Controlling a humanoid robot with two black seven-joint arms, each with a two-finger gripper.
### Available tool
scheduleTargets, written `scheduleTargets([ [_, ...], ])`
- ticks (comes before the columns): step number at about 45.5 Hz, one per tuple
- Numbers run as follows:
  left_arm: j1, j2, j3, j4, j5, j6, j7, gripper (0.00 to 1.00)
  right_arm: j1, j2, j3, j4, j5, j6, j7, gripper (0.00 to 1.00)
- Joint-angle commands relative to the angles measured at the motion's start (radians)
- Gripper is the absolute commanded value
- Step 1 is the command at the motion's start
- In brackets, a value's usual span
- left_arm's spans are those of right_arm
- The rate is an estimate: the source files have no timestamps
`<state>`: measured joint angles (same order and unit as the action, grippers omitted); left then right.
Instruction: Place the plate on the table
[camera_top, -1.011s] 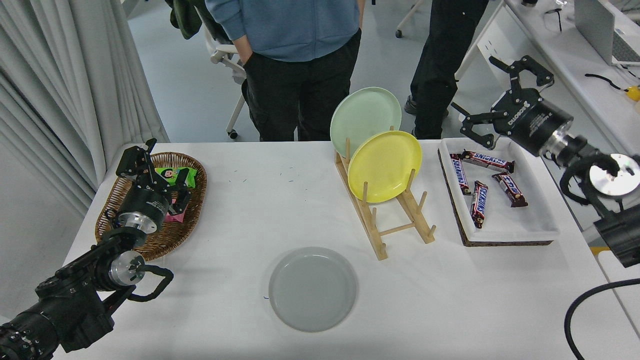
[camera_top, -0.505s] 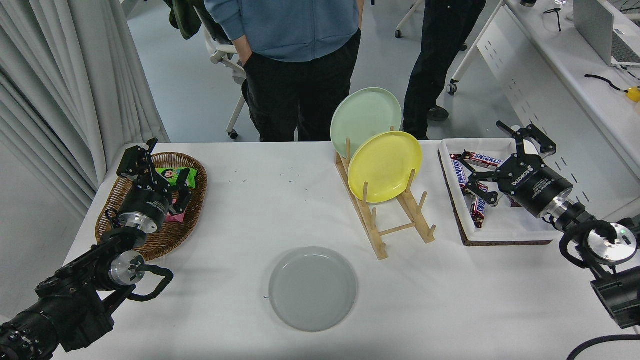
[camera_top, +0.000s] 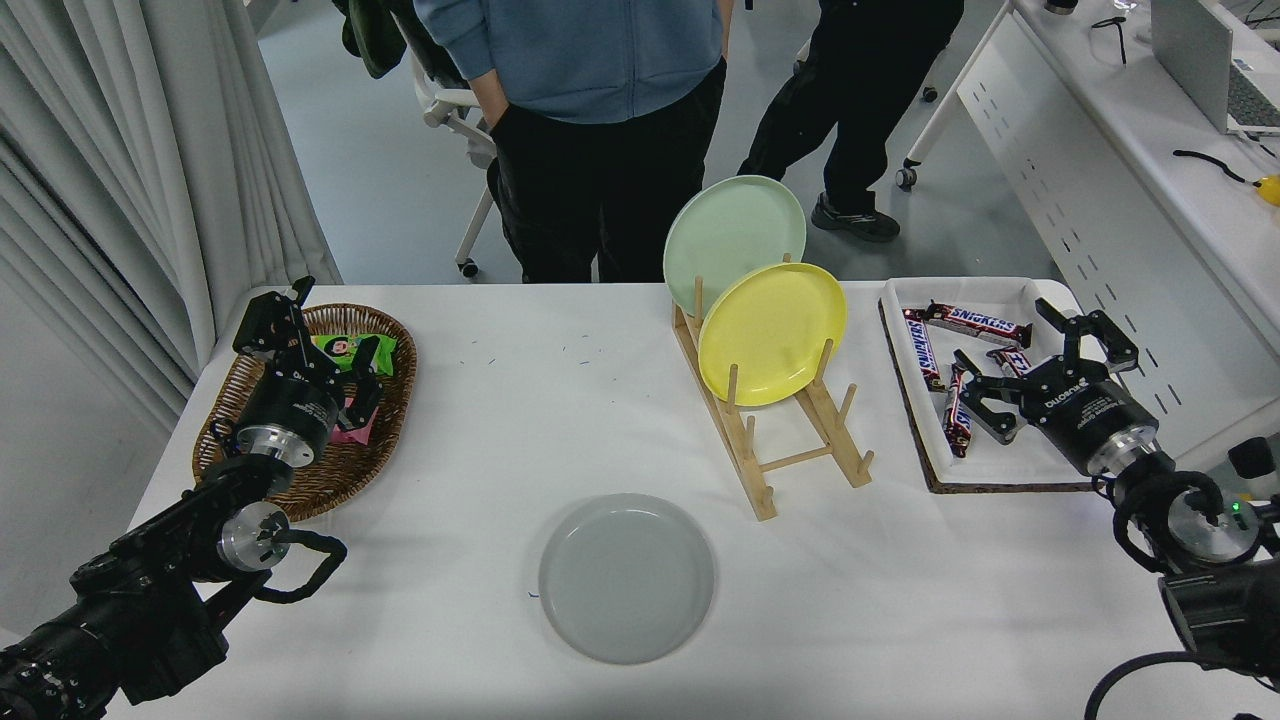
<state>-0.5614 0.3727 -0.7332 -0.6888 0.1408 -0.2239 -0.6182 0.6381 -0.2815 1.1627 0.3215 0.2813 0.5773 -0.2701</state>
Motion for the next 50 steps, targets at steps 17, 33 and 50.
scheduleTargets([
  [17, 0.000, 0.000, 0.000, 0.000, 0.000, 0.000, 0.000, 1.00, 0.022, 0.044, 0.012, -0.072, 0.002, 0.027, 0.000, 0.99],
  [33, 0.000, 0.000, 0.000, 0.000, -0.001, 0.000, 0.000, 1.00, -0.006, 0.035, 0.011, -0.062, 0.001, 0.047, -0.011, 0.99],
  [50, 0.000, 0.000, 0.000, 0.000, -0.001, 0.000, 0.000, 1.00, -0.040, -0.008, -0.005, 0.065, 0.002, -0.014, -0.014, 1.00],
])
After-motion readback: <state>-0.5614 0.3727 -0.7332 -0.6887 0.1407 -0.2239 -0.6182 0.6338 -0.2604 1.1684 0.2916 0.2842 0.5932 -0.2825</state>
